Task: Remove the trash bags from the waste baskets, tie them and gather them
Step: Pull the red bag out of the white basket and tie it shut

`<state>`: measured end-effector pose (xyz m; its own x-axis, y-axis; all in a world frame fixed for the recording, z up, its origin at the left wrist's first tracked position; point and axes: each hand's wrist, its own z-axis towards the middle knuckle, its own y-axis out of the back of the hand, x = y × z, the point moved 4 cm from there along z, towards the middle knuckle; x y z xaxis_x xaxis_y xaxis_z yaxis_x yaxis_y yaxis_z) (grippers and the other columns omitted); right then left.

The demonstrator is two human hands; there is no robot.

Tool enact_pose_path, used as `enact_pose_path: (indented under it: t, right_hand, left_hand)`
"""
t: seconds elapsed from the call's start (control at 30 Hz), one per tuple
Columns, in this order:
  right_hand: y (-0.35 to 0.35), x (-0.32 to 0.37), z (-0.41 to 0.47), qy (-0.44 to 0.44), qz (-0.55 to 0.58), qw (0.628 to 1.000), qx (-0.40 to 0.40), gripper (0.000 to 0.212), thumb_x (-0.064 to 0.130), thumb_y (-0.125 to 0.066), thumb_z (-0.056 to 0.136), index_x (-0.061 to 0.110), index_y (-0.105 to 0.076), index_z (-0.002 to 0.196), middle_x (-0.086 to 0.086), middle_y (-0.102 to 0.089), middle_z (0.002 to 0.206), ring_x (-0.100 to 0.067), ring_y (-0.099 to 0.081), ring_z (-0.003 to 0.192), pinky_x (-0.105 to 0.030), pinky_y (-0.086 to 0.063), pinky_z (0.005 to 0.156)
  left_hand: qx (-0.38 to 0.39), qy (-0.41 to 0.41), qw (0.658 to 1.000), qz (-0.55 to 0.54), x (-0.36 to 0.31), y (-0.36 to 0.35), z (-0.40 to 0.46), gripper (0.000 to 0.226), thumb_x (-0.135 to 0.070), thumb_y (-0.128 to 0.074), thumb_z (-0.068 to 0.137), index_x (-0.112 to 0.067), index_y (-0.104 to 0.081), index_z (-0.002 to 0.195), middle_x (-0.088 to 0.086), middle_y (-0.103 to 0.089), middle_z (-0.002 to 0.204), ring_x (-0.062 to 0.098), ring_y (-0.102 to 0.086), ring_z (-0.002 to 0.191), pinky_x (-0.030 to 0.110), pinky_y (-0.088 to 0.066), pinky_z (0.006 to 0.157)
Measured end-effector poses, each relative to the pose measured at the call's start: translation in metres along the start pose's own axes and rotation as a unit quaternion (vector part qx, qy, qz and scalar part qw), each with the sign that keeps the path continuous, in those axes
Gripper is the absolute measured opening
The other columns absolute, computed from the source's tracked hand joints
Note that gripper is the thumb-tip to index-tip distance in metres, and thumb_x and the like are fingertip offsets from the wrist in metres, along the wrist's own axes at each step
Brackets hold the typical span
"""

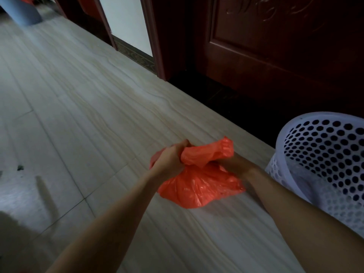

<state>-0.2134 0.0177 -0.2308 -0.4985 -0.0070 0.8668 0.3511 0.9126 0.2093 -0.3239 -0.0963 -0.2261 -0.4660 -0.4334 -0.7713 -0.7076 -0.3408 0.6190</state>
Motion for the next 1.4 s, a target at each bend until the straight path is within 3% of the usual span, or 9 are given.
enact_pose_path:
  t: [0.2, 0.37, 0.57, 0.73, 0.87, 1.03, 1.13, 1.23, 1.4]
  right_hand:
    - [0.000, -0.007, 0.004, -0.036, 0.185, 0.981, 0.047, 0.030, 0.003, -0.044, 0.091, 0.012, -0.069, 0.077, -0.001, -0.070, 0.074, -0.014, -0.063, 0.075, -0.028, -0.048, 0.080]
    - [0.000, -0.009, 0.009, -0.028, 0.134, 0.989, 0.057, 0.025, 0.007, -0.049, 0.089, 0.016, -0.070, 0.081, -0.004, -0.068, 0.089, -0.017, -0.062, 0.087, -0.031, -0.046, 0.090]
    - [-0.010, -0.004, 0.010, 0.010, -0.027, 0.996, 0.080, 0.015, 0.029, -0.071, 0.077, 0.031, -0.064, 0.090, 0.012, -0.066, 0.092, -0.004, -0.062, 0.088, -0.017, -0.047, 0.079]
    - [-0.015, 0.000, 0.011, 0.069, -0.078, 0.993, 0.048, 0.030, -0.001, -0.065, 0.078, 0.005, -0.057, 0.107, 0.006, -0.056, 0.078, -0.007, -0.055, 0.074, -0.007, -0.044, 0.064]
    - [-0.013, 0.002, 0.010, 0.088, -0.077, 0.991, 0.066, 0.032, -0.013, -0.053, 0.081, -0.002, -0.056, 0.111, 0.005, -0.055, 0.076, -0.001, -0.054, 0.067, -0.006, -0.043, 0.062]
    - [-0.017, -0.008, 0.022, 0.004, 0.112, 0.992, 0.062, 0.023, -0.001, -0.044, 0.090, -0.002, -0.060, 0.107, 0.002, -0.066, 0.071, -0.003, -0.061, 0.064, -0.012, -0.042, 0.062]
    - [-0.007, -0.015, 0.020, -0.083, 0.199, 0.970, 0.111, 0.043, 0.044, -0.035, 0.094, 0.014, -0.065, 0.088, 0.004, -0.072, 0.068, -0.005, -0.061, 0.061, -0.017, -0.042, 0.059]
    - [0.002, -0.007, 0.014, -0.069, 0.242, 0.947, 0.201, 0.067, 0.070, -0.029, 0.082, 0.019, -0.072, 0.077, -0.002, -0.070, 0.075, -0.015, -0.060, 0.069, -0.026, -0.043, 0.070]
    - [-0.015, 0.015, 0.005, -0.062, 0.040, 0.975, 0.208, 0.047, 0.062, -0.061, 0.067, 0.025, -0.069, 0.096, 0.007, -0.073, 0.095, -0.006, -0.070, 0.086, -0.018, -0.055, 0.069]
  left_hand:
    - [0.008, 0.261, 0.912, -0.316, 0.023, 0.006, -0.004, 0.030, 0.020, -0.037, 0.082, -0.003, -0.056, 0.083, 0.016, -0.059, 0.072, 0.010, -0.065, 0.050, 0.023, -0.056, 0.049]
    - [0.102, 0.282, 0.847, -0.438, 0.020, 0.007, -0.016, 0.029, 0.017, -0.040, 0.085, -0.002, -0.060, 0.092, 0.006, -0.071, 0.077, 0.012, -0.069, 0.067, 0.019, -0.056, 0.065]
    - [0.013, 0.205, 0.944, -0.260, 0.017, 0.008, -0.011, 0.034, 0.014, -0.056, 0.080, 0.005, -0.056, 0.113, 0.013, -0.060, 0.088, 0.002, -0.060, 0.053, 0.013, -0.052, 0.051]
    - [-0.013, 0.147, 0.979, -0.144, 0.013, 0.006, -0.006, 0.036, 0.019, -0.055, 0.074, -0.016, -0.054, 0.069, -0.002, -0.057, 0.054, -0.005, -0.050, 0.037, 0.011, -0.042, 0.038]
    - [-0.084, 0.077, 0.989, -0.094, 0.011, 0.006, 0.000, 0.014, -0.008, -0.051, 0.064, -0.013, -0.058, 0.075, 0.020, -0.066, 0.076, 0.024, -0.068, 0.079, 0.037, -0.052, 0.068]
    - [-0.171, 0.115, 0.976, -0.073, 0.012, 0.010, -0.002, 0.014, -0.023, -0.045, 0.065, -0.019, -0.056, 0.071, 0.010, -0.063, 0.069, 0.032, -0.066, 0.086, 0.037, -0.046, 0.068]
    - [-0.110, 0.166, 0.975, -0.103, 0.016, 0.015, 0.002, 0.037, -0.010, -0.054, 0.079, 0.000, -0.055, 0.115, 0.023, -0.063, 0.109, 0.032, -0.060, 0.105, 0.037, -0.046, 0.085]
    - [0.056, 0.178, 0.961, -0.201, 0.020, 0.010, -0.011, 0.047, 0.012, -0.054, 0.073, -0.012, -0.051, 0.114, 0.007, -0.059, 0.085, 0.015, -0.055, 0.070, 0.024, -0.045, 0.062]
    - [0.085, 0.106, 0.981, -0.142, 0.010, 0.012, -0.014, 0.045, 0.022, -0.050, 0.078, -0.002, -0.052, 0.117, 0.004, -0.053, 0.094, 0.008, -0.052, 0.077, 0.019, -0.051, 0.064]
